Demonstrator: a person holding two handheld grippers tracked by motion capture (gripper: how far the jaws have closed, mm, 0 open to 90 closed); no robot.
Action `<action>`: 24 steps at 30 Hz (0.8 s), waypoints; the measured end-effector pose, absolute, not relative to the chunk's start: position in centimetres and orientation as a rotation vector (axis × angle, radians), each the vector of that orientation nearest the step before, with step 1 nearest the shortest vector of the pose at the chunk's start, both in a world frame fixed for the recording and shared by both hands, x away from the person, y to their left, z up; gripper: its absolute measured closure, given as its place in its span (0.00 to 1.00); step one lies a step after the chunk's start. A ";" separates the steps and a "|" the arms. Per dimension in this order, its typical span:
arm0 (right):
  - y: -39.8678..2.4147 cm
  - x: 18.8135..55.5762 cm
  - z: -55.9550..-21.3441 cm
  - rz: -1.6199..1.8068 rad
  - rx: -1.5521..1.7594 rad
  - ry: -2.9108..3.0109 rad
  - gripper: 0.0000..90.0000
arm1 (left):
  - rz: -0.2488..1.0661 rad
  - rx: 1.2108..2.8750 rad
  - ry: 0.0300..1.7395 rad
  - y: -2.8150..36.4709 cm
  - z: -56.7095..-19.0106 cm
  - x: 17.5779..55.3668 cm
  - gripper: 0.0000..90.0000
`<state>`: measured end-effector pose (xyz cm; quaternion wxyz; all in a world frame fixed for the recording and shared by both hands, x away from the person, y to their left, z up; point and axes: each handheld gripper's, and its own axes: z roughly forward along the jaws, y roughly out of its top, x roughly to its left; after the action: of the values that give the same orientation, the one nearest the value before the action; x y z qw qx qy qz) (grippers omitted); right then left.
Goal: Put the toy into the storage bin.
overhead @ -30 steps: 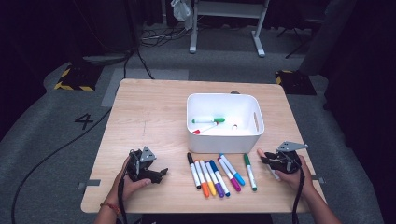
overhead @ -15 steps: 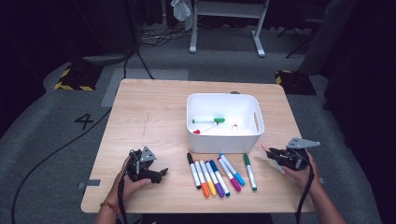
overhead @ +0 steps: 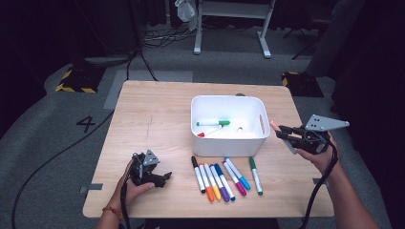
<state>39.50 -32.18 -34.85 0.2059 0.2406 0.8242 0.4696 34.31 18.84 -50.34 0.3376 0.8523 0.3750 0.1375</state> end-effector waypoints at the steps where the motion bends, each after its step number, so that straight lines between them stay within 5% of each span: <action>1: -32.2 39.5 -34.8 1.308 0.670 2.297 0.83 | 0.358 2.221 0.977 18.8 -50.3 34.3 0.15; 11: -27.3 42.3 -31.9 1.305 0.530 2.353 0.83 | 0.356 2.220 0.978 18.8 -50.3 34.3 0.15; 24: -20.8 45.3 -32.7 1.209 0.395 2.495 0.83 | 0.358 2.221 0.978 18.8 -50.3 34.3 0.15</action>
<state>45.29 -20.78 -32.68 0.1696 0.1391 0.8780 0.4255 34.32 18.84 -50.34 0.3377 0.8523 0.3752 0.1374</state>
